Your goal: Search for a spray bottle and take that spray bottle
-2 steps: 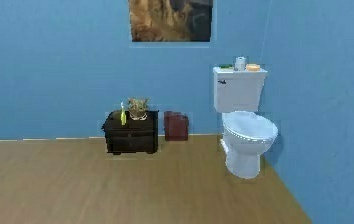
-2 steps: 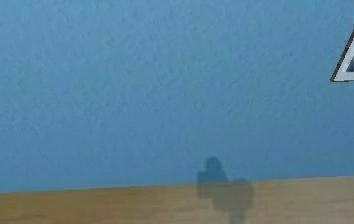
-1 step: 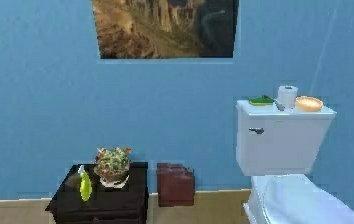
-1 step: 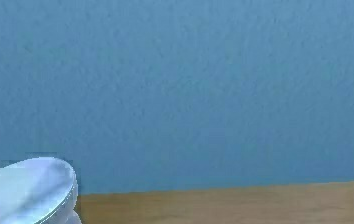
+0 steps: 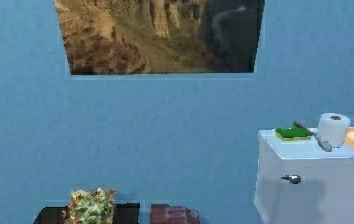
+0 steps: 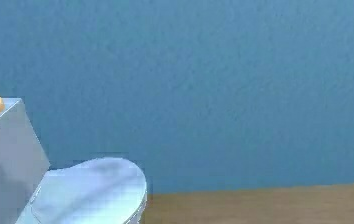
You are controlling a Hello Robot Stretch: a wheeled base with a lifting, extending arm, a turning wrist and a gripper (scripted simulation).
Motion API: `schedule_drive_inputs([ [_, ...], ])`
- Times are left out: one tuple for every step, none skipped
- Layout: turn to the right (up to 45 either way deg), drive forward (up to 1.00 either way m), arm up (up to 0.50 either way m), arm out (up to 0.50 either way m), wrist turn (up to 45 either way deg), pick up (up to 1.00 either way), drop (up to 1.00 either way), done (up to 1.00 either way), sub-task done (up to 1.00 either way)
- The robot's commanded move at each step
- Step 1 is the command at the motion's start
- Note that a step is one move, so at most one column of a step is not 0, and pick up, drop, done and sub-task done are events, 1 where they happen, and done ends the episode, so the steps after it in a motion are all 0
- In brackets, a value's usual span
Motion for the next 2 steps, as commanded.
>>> schedule_drive_inputs([
  [-45.0,0.00,0.00,0.00,0.0,0.00,0.00,0.00,0.00],
  [-45.0,0.00,0.00,0.00,0.0,0.00,0.00,0.00,0.00],
])
